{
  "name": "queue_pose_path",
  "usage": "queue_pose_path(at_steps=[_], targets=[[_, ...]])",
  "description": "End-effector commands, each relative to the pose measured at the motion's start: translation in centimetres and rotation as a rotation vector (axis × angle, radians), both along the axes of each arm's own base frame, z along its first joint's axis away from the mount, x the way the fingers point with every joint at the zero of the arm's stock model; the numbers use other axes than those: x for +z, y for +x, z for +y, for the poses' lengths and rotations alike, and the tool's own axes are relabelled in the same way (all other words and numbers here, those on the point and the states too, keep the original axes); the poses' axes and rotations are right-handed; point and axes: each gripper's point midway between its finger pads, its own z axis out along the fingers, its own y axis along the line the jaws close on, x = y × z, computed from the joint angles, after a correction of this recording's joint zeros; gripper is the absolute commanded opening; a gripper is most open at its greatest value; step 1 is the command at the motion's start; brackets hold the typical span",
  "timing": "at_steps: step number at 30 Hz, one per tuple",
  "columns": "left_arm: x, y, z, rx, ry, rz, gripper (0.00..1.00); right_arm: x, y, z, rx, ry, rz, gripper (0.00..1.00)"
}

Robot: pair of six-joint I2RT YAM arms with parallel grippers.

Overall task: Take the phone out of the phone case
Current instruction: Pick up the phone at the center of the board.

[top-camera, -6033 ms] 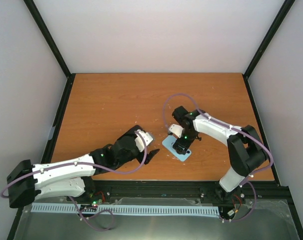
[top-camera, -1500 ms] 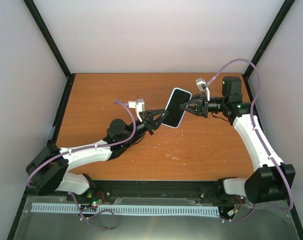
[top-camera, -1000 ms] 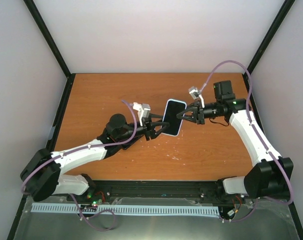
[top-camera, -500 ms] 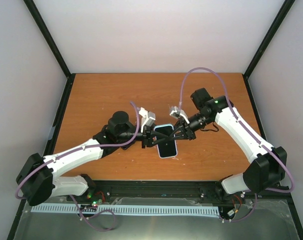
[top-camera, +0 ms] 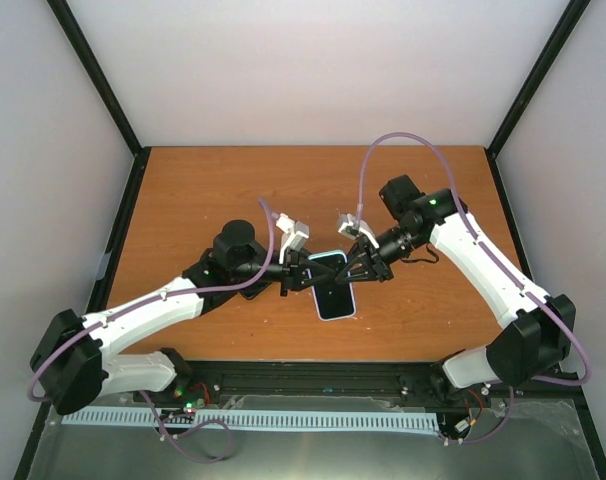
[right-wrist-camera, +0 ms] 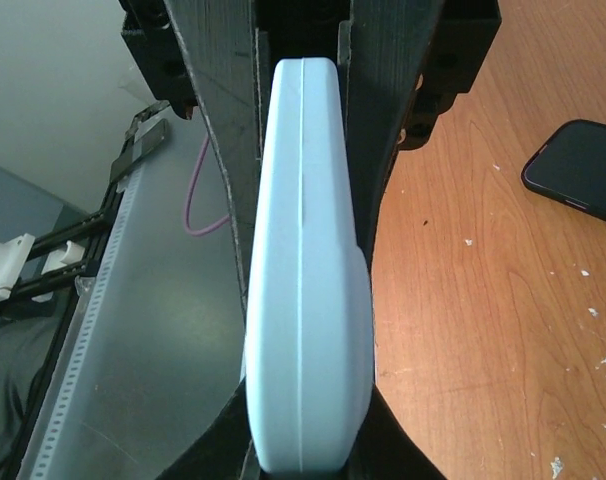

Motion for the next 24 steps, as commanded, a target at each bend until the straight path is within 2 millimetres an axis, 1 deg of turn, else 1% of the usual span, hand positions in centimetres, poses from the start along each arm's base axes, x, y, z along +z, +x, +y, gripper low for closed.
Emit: queue_pose_path(at_steps=[1,3,4,5,7,8,11,13,15,17,18,20,22,24], targets=[[3.7,-2.5,0.5,-0.102,-0.104,-0.082,0.11,1.2,0.8,0.2,-0.008,0.027,-0.051,0.09],[4.2,-2.1,0.6,-0.076,-0.118,-0.085,0.10,1.7,0.8,0.3,-0.010,0.040,-0.054,0.12],[4.4,-1.7,0.6,-0.053,-0.123,-0.085,0.09,1.9,0.8,0.3,-0.009,0.048,-0.051,0.16],[4.8,-1.2,0.8,-0.026,-0.131,-0.088,0.09,2.2,0.7,0.4,-0.010,0.056,-0.048,0.23],[5.9,0.0,1.3,0.035,-0.153,-0.088,0.08,2.7,0.8,0.2,-0.017,0.069,-0.051,0.42],[6.4,0.8,1.8,0.079,-0.166,-0.085,0.08,2.9,1.1,0.0,-0.029,0.075,-0.055,0.49],[8.1,3.8,3.7,0.254,-0.208,-0.075,0.10,3.9,2.8,-1.9,-0.122,0.108,-0.065,0.61],[9.5,4.7,5.0,0.332,-0.278,-0.077,0.10,5.0,4.8,-3.9,-0.223,0.141,-0.070,0.64],[10.7,5.6,6.0,0.402,-0.352,-0.069,0.10,6.4,6.9,-5.7,-0.331,0.188,-0.053,0.66],[11.6,6.1,6.8,0.447,-0.426,-0.060,0.10,7.7,8.1,-7.1,-0.401,0.272,0.004,0.66],[12.0,6.4,7.1,0.463,-0.464,-0.057,0.11,8.0,8.3,-7.4,-0.416,0.317,0.045,0.66],[12.6,6.8,7.5,0.480,-0.534,-0.044,0.10,8.3,8.4,-7.4,-0.409,0.373,0.100,0.67],[13.0,7.4,7.6,0.488,-0.592,-0.014,0.10,8.4,8.2,-7.3,-0.402,0.392,0.092,0.67],[13.2,7.7,7.4,0.469,-0.642,0.018,0.11,8.3,8.7,-7.4,-0.430,0.380,0.069,0.69]])
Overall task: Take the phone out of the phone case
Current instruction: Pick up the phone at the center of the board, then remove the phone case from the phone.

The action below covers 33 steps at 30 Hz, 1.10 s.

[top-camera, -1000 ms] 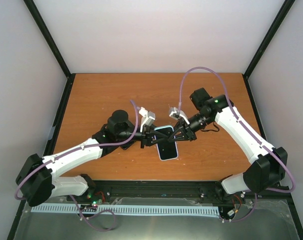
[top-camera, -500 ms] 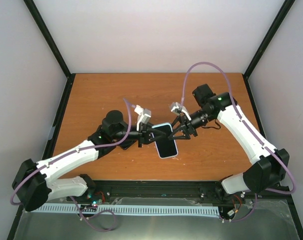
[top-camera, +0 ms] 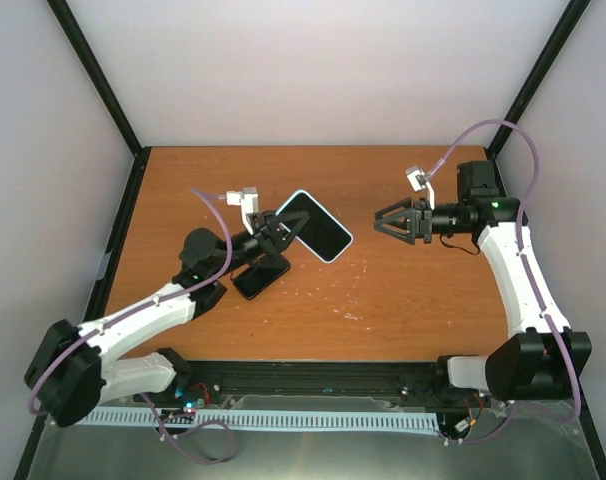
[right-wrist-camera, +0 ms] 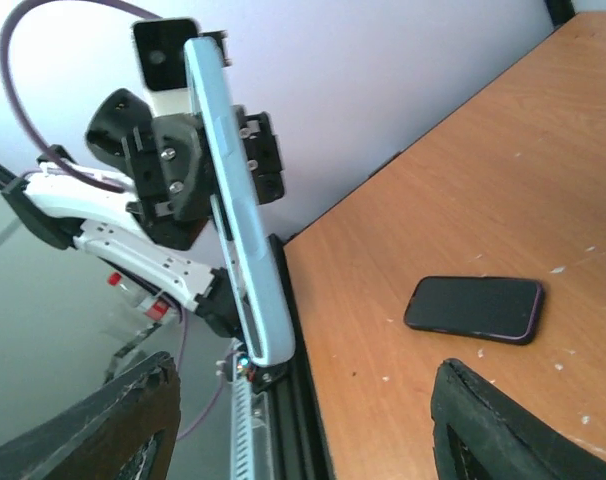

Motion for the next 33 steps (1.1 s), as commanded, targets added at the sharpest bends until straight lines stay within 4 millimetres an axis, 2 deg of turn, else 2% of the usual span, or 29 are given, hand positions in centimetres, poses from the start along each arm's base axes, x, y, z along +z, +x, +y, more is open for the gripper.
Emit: queue_pose_path(at_steps=[1,4,7,14,25,33], targets=[[5.5,0.4,1.7,0.014,-0.286,-0.058,0.11,1.9,0.2,0.2,-0.007,0.079,-0.020,0.70],[5.8,0.7,1.1,-0.025,-0.322,-0.058,0.12,2.2,0.6,0.2,-0.051,0.076,-0.031,0.71],[5.7,1.1,0.6,-0.048,-0.344,-0.040,0.12,1.9,0.7,0.6,-0.075,0.075,-0.005,0.68],[5.3,1.4,0.2,-0.093,-0.385,-0.011,0.12,1.1,0.9,1.3,-0.068,0.082,0.032,0.52],[5.1,0.4,-0.6,-0.172,-0.375,-0.029,0.12,1.7,-3.1,3.7,0.126,0.119,0.025,0.27],[5.2,-0.5,-0.8,-0.212,-0.342,-0.073,0.11,2.3,-5.1,3.8,0.209,0.139,0.013,0.24]])
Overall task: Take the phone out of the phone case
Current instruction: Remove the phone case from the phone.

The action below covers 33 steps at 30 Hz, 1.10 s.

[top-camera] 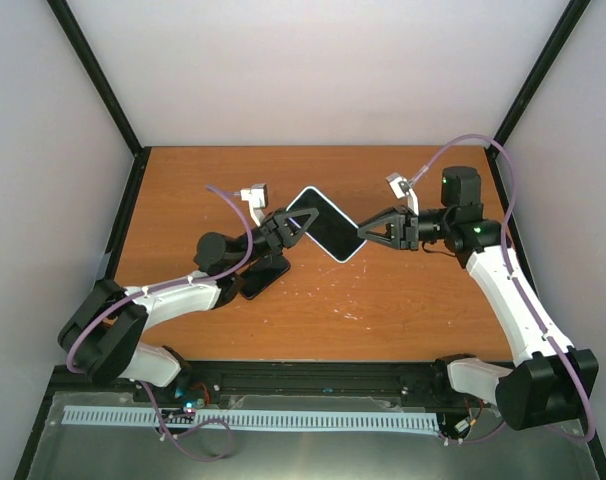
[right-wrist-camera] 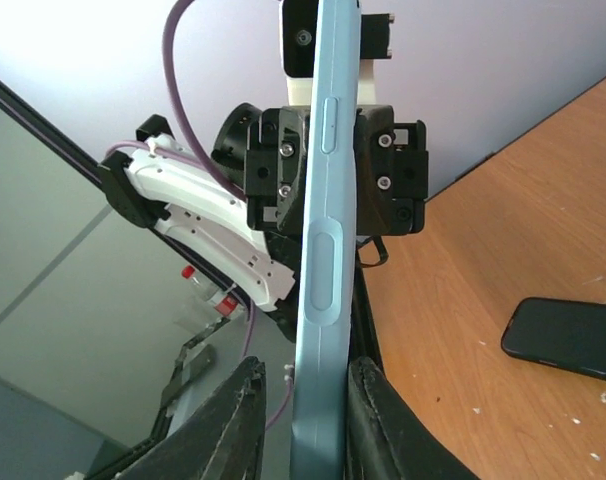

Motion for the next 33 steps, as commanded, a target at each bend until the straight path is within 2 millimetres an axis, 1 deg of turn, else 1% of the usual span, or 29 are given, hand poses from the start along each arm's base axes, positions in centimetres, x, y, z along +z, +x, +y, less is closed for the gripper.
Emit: queue_pose_path(at_steps=[1,5,9,13,15,19,21,24,27,29,33], targets=[[4.6,-1.8,1.1,-0.029,-0.094,-0.160,0.11,1.1,-2.3,-0.1,0.086,0.036,-0.024,0.24],[4.2,-1.7,1.1,-0.038,-0.080,-0.162,0.10,1.4,-3.4,-0.3,0.105,0.050,-0.039,0.24],[3.9,-0.9,1.2,-0.040,-0.058,-0.147,0.10,1.4,-3.9,-0.4,0.093,0.043,-0.071,0.25],[3.9,-0.8,0.7,-0.073,-0.043,-0.150,0.10,1.3,-4.2,-0.5,0.081,0.039,-0.083,0.18],[3.8,-0.7,0.6,-0.080,-0.044,-0.143,0.10,1.2,-4.3,-0.5,0.079,0.037,-0.089,0.16],[3.5,-0.7,0.2,-0.108,-0.039,-0.134,0.10,1.1,-4.7,-0.6,0.088,0.044,-0.093,0.08],[3.2,-0.7,0.0,-0.124,-0.035,-0.131,0.10,1.5,-5.1,-0.6,0.108,0.061,-0.107,0.06],[2.9,-0.8,-0.5,-0.164,-0.026,-0.144,0.09,2.7,-6.2,-0.4,0.152,0.088,-0.162,0.06],[2.9,-1.3,-0.9,-0.228,-0.023,-0.166,0.08,3.6,-7.5,-0.1,0.188,0.104,-0.207,0.06],[3.2,-2.0,-0.9,-0.291,-0.036,-0.192,0.06,4.1,-8.5,0.3,0.227,0.120,-0.232,0.06],[3.7,-3.8,-0.9,-0.439,-0.070,-0.250,0.02,5.0,-9.5,0.4,0.256,0.138,-0.282,0.05]])
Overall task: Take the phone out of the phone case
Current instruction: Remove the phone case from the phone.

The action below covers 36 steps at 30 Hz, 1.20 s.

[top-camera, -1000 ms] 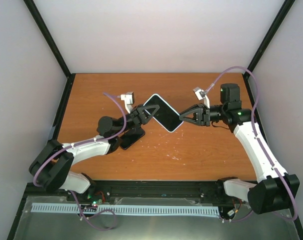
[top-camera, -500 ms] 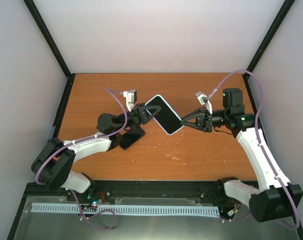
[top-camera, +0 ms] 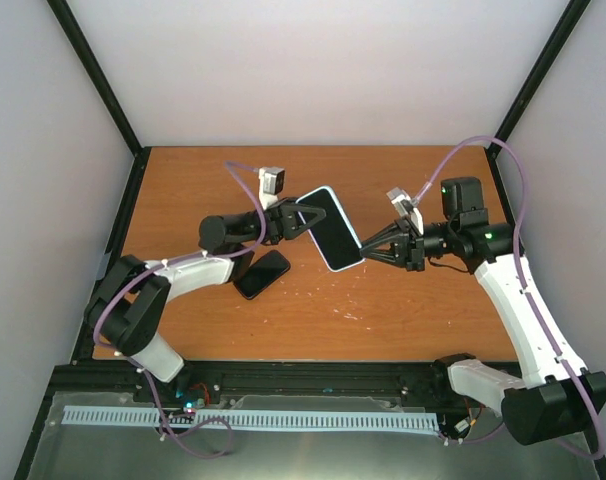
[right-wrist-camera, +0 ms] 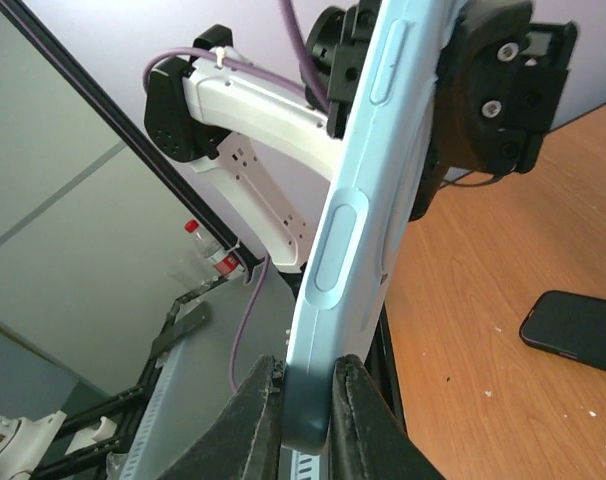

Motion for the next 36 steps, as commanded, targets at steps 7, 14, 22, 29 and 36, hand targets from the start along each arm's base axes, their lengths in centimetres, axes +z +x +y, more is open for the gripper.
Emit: queue_pose_path(at_steps=[7,14,22,29,36], targets=[[3.6,-3.4,1.2,-0.165,-0.091,-0.145,0.00,3.0,-3.5,0.9,0.133,0.082,-0.198,0.03],[6.1,-6.0,2.7,-0.202,-0.127,-0.162,0.00,2.9,-2.5,1.2,0.128,0.075,-0.223,0.03],[7.9,-9.2,2.1,-0.301,-0.159,-0.176,0.00,2.3,-0.3,1.6,0.057,0.014,-0.311,0.03],[8.2,-9.9,1.8,-0.311,-0.173,-0.179,0.01,0.7,3.1,2.0,-0.069,-0.091,-0.249,0.03],[7.1,-9.0,1.3,-0.260,-0.146,-0.157,0.00,0.7,3.4,1.6,-0.132,-0.125,-0.238,0.12]])
